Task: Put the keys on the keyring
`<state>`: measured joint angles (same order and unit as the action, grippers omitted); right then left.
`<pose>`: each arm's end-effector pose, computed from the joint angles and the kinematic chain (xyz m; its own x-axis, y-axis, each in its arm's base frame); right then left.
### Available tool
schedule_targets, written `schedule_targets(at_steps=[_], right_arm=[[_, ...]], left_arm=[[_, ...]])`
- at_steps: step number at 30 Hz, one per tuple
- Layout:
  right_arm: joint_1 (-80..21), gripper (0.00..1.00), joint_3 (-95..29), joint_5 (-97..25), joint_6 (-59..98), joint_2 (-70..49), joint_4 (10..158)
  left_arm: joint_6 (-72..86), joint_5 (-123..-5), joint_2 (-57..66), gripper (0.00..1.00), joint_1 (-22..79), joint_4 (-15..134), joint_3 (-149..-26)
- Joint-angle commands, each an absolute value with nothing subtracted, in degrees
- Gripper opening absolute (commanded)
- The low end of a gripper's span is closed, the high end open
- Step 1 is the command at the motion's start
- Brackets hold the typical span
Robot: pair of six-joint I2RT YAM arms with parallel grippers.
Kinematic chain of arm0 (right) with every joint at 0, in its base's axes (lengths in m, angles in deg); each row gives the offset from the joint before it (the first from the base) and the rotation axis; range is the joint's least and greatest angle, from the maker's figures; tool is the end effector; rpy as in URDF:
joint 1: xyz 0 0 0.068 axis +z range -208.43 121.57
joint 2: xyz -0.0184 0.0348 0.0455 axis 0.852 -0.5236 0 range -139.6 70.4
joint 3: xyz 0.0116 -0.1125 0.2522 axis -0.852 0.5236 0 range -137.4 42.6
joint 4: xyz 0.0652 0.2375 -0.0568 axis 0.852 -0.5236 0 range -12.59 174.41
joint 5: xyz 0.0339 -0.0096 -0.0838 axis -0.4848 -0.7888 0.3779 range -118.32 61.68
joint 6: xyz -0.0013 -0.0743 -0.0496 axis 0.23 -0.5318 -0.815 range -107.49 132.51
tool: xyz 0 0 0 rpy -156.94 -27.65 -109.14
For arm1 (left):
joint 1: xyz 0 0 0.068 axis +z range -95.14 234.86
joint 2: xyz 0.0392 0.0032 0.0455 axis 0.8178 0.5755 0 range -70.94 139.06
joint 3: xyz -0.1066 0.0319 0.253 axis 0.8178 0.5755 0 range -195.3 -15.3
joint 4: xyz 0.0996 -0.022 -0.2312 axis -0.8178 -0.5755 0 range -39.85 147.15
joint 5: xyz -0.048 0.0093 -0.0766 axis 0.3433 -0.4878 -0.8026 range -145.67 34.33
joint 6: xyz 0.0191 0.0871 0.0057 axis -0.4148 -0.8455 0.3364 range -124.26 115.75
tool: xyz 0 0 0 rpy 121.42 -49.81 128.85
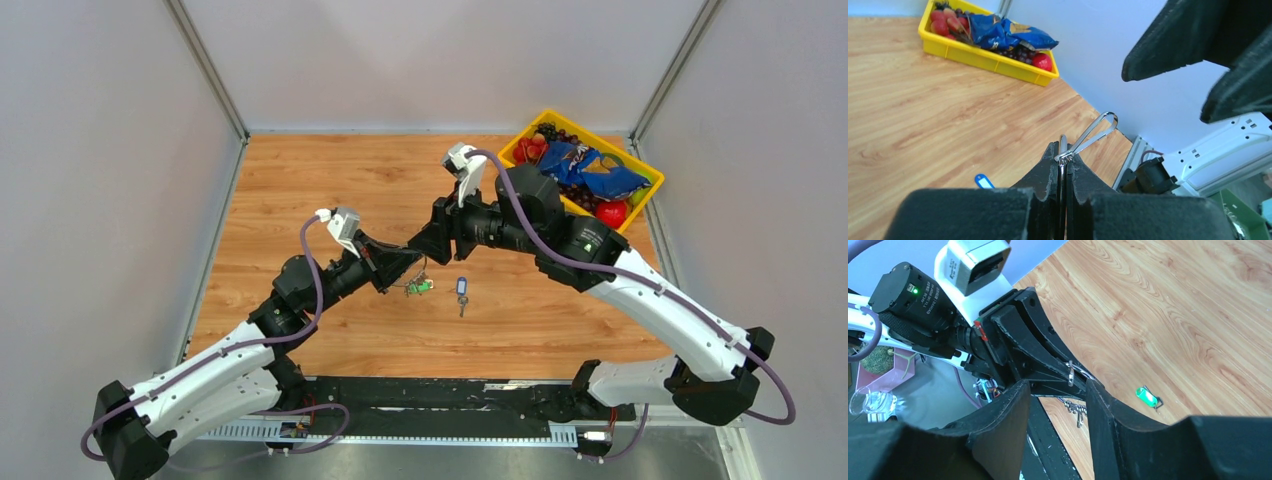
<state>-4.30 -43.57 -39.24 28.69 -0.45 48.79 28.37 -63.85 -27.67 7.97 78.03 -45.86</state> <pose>0.1556 0.2409 0.4338 -0.4459 -0.1497 -0.8825 -0.8075 0.4927 0.3244 0.1416 -0.1679 0.3253 -0.3596 -0.3967 -0.8446 0.7422 0.4271 -0.5165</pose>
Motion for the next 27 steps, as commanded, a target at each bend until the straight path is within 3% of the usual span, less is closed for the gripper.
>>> schedule_targets(at_steps=[1,27], right_arm=[[-3.4,0.47,-45.1,-38.0,28.1,-2.2,52.8],[-2.0,0.26,-46.3,-34.8,28.3,-5.7,50.6]], left_arm=[[34.3,-61.4,-28.0,0.00,7.8,76.2,-49.1],[35.5,-60.1,-29.8,0.00,7.9,75.1,-48.7]])
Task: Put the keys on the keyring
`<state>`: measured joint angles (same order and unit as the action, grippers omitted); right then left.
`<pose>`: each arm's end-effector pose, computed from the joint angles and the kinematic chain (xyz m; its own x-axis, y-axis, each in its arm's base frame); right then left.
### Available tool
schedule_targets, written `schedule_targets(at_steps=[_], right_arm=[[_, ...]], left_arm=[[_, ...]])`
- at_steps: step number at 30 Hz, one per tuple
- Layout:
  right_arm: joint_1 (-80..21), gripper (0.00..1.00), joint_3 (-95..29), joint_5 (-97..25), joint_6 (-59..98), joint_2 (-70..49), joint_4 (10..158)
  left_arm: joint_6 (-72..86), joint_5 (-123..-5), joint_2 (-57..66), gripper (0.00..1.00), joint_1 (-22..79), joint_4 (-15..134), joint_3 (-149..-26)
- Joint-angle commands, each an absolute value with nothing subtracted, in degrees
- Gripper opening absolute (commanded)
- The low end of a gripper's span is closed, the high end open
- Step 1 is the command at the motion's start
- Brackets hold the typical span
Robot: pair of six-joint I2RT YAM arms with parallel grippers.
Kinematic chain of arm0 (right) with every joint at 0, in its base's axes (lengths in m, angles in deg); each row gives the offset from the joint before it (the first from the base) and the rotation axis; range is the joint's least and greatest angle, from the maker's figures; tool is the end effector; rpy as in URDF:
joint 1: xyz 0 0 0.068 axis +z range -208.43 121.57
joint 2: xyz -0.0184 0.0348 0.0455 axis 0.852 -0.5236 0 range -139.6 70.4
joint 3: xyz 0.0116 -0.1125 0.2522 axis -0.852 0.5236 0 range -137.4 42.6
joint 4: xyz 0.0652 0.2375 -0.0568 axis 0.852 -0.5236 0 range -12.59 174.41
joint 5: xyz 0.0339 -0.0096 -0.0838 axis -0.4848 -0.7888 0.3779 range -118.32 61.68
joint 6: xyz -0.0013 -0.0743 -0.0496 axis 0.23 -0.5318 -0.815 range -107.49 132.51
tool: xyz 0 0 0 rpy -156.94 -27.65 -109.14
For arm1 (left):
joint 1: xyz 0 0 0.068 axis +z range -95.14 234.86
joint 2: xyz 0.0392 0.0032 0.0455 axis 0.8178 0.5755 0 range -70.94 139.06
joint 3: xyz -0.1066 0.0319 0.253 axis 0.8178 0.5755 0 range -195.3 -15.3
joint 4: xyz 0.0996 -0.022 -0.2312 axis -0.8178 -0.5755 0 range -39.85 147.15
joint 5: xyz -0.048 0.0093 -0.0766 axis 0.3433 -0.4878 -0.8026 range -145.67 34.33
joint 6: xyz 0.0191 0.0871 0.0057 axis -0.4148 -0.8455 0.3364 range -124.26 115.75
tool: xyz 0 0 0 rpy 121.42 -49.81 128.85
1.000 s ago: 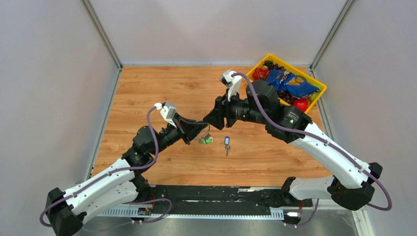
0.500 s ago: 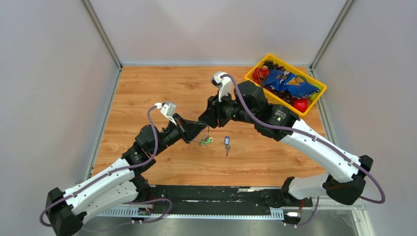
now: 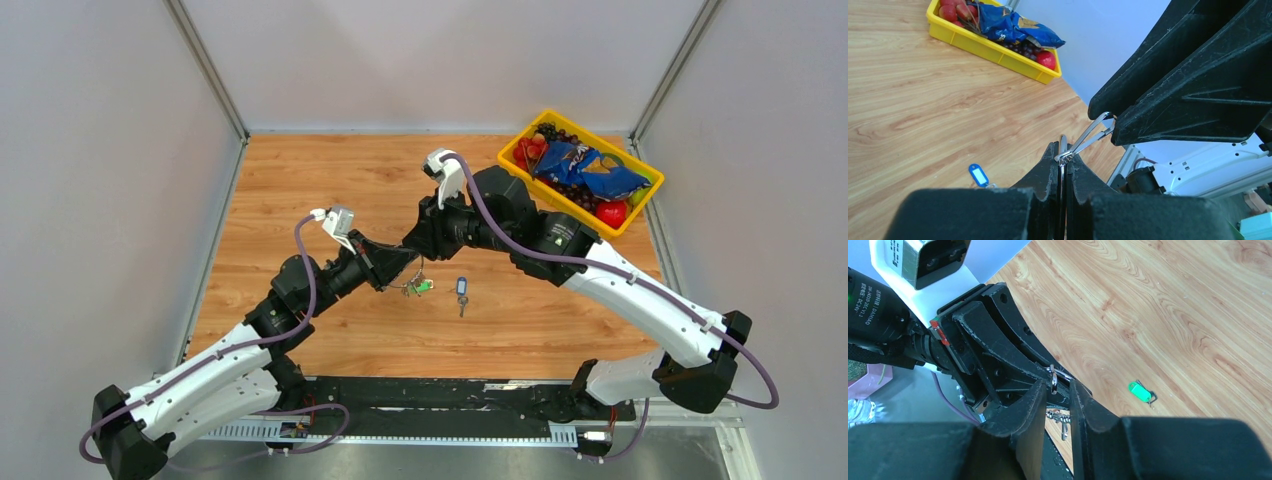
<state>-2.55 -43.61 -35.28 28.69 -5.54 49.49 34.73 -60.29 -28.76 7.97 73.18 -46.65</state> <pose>0.1689 0.2664 0.4105 -0.4708 -0.2017 -0.8589 -0.7833 0.5434 0.3018 0.1435 -0.1629 0.3217 -0.4441 -0.4431 -0.7788 0.6474 0.4422 -0.6208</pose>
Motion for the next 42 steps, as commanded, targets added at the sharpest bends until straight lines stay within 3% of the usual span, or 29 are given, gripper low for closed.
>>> schedule_targets(at_steps=[1,12,16,23,27,33,35,42], right_arm=[[-2.0,0.25,-46.4,-35.0,28.4,-5.7,50.6],[-1.4,0.10,-46.8,-35.5,28.4,-6.2,50.6],[-1.3,0.00,-46.9,-35.7,28.2,-6.4,50.6],[-0.7,0.00,-47.6,-35.0,27.3,-6.4,50.4],[-0.1,0.00,-48.6,-34.5,27.0,-6.7,50.0],[0.7,0.00,-50.9,-33.5,26.6,-7.5,47.3],[1.0,0.00,-51.7,-33.0,26.6,-7.9,46.2],[1.6,0.00,-52.7,-32.6,26.9,-8.3,44.6]], left_arm=[[35.5,-60.2,-29.8,0.00,7.9,75.2,-48.7],[35.6,-60.3,-30.5,0.00,7.8,75.4,-48.2],[35.6,-60.5,-30.7,0.00,7.9,75.6,-48.0],[33.7,-62.1,-31.5,0.01,7.9,74.9,-47.9],[31.3,-64.1,-31.6,0.08,7.9,73.4,-48.1],[26.6,-66.5,-33.1,0.39,7.8,70.9,-48.4],[24.0,-67.1,-33.7,0.45,7.9,70.1,-48.7],[19.4,-66.4,-34.8,0.52,7.9,67.6,-49.2]])
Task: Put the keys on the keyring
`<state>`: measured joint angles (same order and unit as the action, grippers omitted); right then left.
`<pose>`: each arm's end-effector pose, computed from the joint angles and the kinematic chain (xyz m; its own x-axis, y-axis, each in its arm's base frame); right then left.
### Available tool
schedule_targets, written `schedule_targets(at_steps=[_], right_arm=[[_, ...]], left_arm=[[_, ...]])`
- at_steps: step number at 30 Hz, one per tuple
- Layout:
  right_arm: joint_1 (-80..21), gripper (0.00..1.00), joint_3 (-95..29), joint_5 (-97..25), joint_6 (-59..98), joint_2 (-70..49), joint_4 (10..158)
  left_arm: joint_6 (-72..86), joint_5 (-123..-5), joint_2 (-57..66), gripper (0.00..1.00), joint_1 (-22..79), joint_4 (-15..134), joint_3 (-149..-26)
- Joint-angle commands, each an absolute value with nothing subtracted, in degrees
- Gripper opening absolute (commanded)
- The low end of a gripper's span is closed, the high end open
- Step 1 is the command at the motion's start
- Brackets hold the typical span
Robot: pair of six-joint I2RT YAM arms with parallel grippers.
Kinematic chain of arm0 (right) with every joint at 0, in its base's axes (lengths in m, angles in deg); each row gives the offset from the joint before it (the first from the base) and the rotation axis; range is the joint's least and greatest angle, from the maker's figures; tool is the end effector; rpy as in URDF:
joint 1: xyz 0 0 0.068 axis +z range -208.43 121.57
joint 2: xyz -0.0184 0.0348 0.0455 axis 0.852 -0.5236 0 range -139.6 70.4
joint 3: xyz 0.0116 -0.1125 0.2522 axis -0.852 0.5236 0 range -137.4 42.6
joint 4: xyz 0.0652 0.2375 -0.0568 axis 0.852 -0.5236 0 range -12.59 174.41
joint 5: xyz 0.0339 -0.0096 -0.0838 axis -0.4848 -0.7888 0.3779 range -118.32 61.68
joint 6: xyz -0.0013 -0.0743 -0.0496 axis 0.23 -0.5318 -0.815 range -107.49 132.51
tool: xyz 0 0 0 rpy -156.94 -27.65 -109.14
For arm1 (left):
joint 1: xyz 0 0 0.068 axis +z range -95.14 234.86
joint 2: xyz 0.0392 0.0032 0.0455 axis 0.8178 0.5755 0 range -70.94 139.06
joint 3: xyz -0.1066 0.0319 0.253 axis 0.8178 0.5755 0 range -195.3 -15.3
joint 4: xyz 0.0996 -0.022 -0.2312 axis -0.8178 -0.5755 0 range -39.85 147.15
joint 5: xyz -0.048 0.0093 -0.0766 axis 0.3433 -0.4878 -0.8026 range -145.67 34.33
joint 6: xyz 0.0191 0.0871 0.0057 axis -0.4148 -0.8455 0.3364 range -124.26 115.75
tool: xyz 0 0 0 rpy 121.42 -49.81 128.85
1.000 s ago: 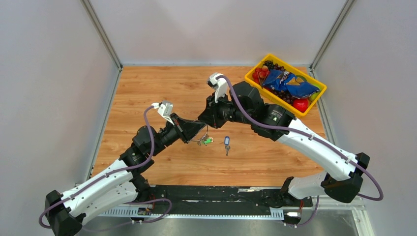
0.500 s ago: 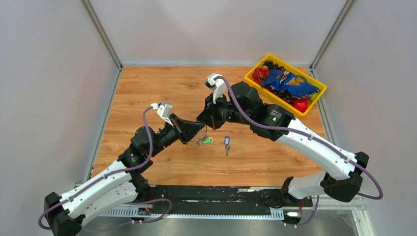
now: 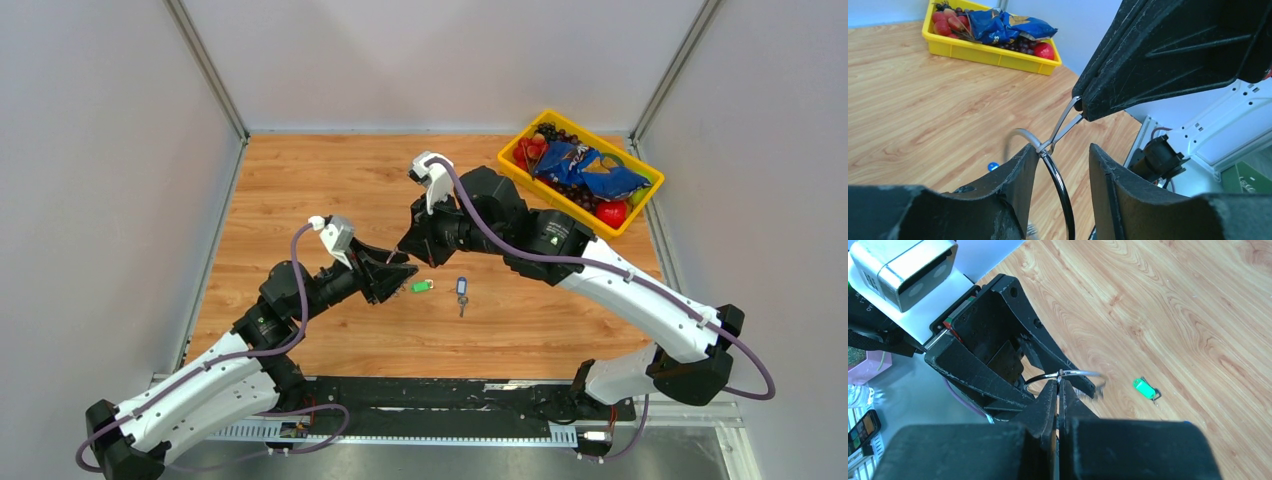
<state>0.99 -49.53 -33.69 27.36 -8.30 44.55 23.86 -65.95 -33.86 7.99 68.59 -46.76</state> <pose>0.1565 0.2794 0.4210 -0.4494 -0.2590 -0.8550 -0.8117 0.5181 0.2697 0.1251 -0.1545 0.3269 -0.3343 -0.3212 -0.8860 0.7732 0.4440 -0.4527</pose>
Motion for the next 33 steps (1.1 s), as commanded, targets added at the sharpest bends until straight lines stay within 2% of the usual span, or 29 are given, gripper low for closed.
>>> schedule_targets(at_steps=[1,12,18,33], right_arm=[[1.7,0.00,-52.9,-32.5,27.0,-8.3,44.3],[1.8,0.00,-53.8,-31.9,28.1,-8.8,42.0],[1.7,0.00,-54.1,-31.7,28.7,-8.9,41.3],[2.5,0.00,-54.7,-32.3,29.5,-9.2,41.2]], left_arm=[[18.7,-66.2,-34.9,0.52,7.9,67.1,-49.2],[16.4,-65.7,-35.0,0.54,7.9,68.6,-48.9],[15.4,-65.8,-36.1,0.58,7.8,70.1,-48.3],[15.0,-65.0,-35.4,0.57,7.8,72.4,-48.0]])
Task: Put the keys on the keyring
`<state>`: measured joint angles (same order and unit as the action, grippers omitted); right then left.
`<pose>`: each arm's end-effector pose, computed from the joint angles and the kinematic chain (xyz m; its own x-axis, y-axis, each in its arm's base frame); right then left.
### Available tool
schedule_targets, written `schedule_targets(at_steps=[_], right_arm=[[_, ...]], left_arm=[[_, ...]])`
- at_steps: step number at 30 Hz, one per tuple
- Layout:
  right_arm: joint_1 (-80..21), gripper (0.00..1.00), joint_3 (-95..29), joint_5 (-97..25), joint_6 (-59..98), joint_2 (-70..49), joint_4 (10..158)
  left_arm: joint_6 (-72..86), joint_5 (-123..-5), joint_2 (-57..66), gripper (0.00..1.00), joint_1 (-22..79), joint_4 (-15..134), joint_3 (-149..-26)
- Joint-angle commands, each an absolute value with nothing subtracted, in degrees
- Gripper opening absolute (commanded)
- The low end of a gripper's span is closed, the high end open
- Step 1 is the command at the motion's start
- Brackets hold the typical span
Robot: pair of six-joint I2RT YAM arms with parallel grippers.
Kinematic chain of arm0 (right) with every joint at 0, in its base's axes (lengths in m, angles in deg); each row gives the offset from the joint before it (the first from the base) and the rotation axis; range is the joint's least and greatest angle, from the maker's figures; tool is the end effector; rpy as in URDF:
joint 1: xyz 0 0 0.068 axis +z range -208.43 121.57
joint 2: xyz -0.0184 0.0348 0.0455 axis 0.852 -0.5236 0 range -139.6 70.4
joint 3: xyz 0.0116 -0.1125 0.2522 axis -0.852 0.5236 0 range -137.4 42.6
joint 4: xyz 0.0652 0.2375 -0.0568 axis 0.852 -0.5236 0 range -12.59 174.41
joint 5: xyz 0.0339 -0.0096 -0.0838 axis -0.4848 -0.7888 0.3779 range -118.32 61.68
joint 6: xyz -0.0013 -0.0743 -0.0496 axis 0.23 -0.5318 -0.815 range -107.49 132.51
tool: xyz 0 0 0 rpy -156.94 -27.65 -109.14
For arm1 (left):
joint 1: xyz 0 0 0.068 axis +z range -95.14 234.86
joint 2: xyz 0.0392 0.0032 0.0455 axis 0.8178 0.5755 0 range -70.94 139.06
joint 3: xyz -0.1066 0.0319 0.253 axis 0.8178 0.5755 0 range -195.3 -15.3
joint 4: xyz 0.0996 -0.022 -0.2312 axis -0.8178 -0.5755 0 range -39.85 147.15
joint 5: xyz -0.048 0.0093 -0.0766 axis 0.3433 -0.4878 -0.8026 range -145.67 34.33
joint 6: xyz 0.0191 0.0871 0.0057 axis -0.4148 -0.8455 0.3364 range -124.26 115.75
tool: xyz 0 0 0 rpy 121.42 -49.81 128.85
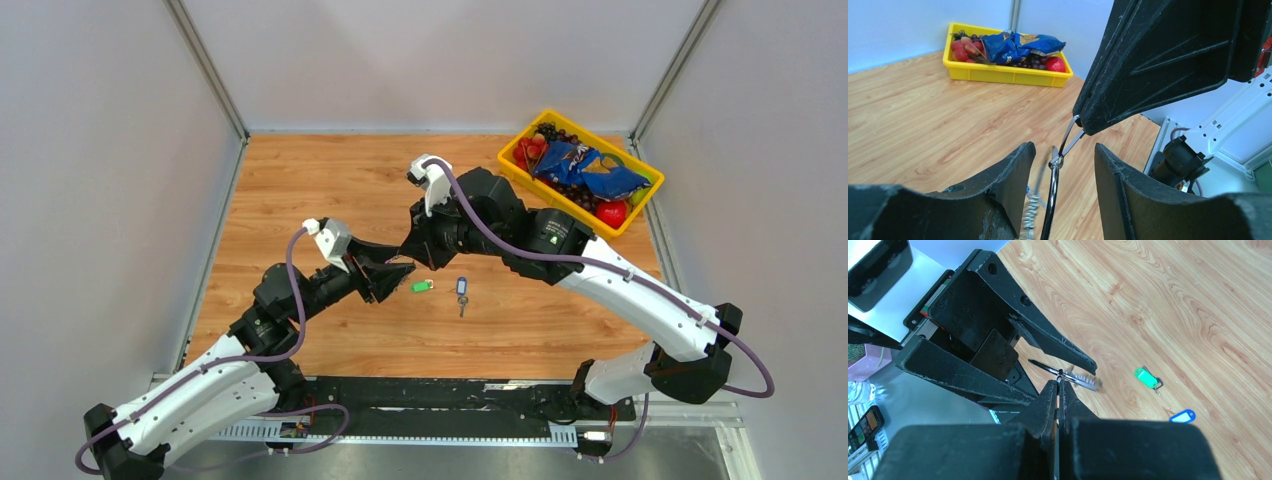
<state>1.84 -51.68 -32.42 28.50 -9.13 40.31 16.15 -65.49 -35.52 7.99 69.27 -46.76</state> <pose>0.1527 0.2787 0.4197 -0.4807 -0.2877 -0.8283 -0.7954 0.5408 0.2738 0.1212 -0.1494 0.3338 -0.1999 -0.2890 -0.9362 0.8161 0.4796 -0.3223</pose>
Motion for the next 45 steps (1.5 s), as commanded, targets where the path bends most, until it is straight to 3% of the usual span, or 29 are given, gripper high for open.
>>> schedule_targets(at_steps=[1,7,18,20,24,26,29,33,37,45], right_arm=[[2.5,0.00,-54.7,-32.2,29.5,-9.1,41.1],[2.8,0.00,-54.8,-32.5,29.6,-9.1,41.0],[3.5,0.00,-52.9,-32.9,29.7,-8.3,40.5],[3.5,0.00,-52.0,-33.0,29.6,-8.0,40.5],[3.8,0.00,-51.2,-33.1,29.7,-7.4,40.5],[3.9,0.00,-51.0,-33.1,29.7,-7.3,40.5],[4.0,0.00,-51.1,-33.3,29.8,-7.4,40.5],[4.3,0.00,-51.1,-33.5,30.0,-7.6,40.3],[4.5,0.00,-51.2,-33.4,30.2,-7.9,40.3],[4.5,0.00,-52.3,-32.8,32.8,-8.2,40.0]], left_arm=[[15.0,-65.0,-35.3,0.57,7.9,72.4,-48.0],[15.2,-65.4,-34.3,0.46,7.8,73.5,-48.0],[16.8,-65.2,-32.8,0.02,7.8,74.3,-50.0],[17.2,-65.4,-32.8,0.00,7.8,74.3,-50.3],[17.1,-66.1,-32.9,0.00,7.8,74.0,-50.9],[17.1,-66.4,-33.4,0.09,7.8,74.2,-50.8],[16.5,-65.8,-33.9,0.31,7.9,73.7,-50.8],[15.7,-64.4,-34.8,0.45,7.8,73.0,-50.7],[15.1,-64.1,-35.0,0.50,7.8,72.6,-50.9],[14.9,-63.6,-35.4,0.50,7.8,72.6,-50.4]])
